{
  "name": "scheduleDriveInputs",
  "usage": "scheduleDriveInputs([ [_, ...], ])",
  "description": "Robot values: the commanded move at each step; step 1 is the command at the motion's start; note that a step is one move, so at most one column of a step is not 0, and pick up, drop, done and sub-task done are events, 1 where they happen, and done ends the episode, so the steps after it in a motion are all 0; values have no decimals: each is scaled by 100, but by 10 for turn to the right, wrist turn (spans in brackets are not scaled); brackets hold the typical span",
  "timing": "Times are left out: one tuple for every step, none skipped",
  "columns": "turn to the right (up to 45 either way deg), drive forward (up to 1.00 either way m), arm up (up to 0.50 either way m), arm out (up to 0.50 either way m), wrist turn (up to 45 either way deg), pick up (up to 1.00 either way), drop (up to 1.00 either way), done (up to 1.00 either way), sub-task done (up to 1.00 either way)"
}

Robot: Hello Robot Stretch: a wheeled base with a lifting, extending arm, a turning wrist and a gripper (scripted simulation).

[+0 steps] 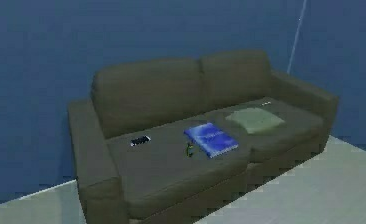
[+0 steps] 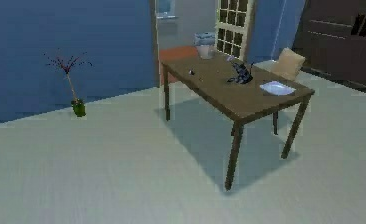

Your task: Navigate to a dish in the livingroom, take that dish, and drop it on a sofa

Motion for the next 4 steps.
scheduleDriveInputs([
  [450,0,0,0,0,0,0,0,0],
  [150,0,0,0,0,0,0,0,0],
  [0,45,0,0,0,0,0,0,0],
  [270,0,0,0,0,0,0,0,0],
])
